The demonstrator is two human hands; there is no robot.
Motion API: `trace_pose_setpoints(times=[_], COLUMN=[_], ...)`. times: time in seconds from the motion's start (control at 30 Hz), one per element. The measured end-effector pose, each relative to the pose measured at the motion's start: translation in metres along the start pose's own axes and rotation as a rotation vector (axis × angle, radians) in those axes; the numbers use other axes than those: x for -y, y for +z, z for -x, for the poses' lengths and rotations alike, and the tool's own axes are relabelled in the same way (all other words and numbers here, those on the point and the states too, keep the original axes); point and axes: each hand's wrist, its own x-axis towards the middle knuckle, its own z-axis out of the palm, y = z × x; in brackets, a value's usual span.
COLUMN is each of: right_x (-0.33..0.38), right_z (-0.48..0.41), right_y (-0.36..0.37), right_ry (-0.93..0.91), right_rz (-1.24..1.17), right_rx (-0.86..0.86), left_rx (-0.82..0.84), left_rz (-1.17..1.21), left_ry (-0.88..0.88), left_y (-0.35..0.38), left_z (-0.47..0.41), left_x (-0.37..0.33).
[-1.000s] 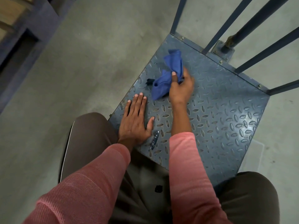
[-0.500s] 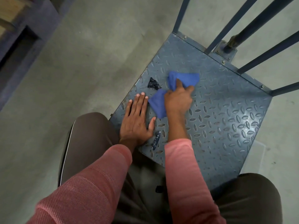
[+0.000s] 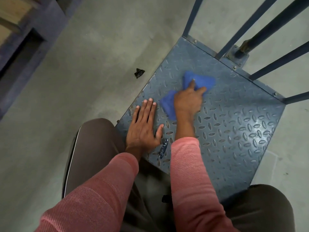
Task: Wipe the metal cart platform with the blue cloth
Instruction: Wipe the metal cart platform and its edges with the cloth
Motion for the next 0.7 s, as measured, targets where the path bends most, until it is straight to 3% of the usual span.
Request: trace_pose_setpoints(times=[0.13,0.23,0.37,0.53,0.6,0.7], right_x=[0.04,0.033,-0.056,-0.133,-0.131,-0.131], right_z=[0.006,-0.001,-0.01,-0.012,0.008,0.04], right_y=[0.019,-0.001,-0.049,-0.05,-0.041,-0.029], right_ry=[-0.392,-0.497,-0.371,0.114,-0.005,-0.416], right_rz=[-0.134,-0.28,-0.23,0.035,0.148,0.14], right_rx=[0.294,0.251,-0.062,-0.095,-0.119,0.006], left_rx=[-0.044,-0.044,-0.005,-0.008,0.0,0.003], left_rz=[0.017,-0.006,0.005,0.001,-0.014,-0.012], left_ry=[0.016,0.002,0.002,0.003,0.006,0.005], left_y=[0.0,-0.001,-0.001,-0.001,0.0,0.0], left_z=[0.001,0.001,0.001,0.001,0.001,0.001], left_x=[0.0,-0.002,0.0,0.0,0.0,0.001])
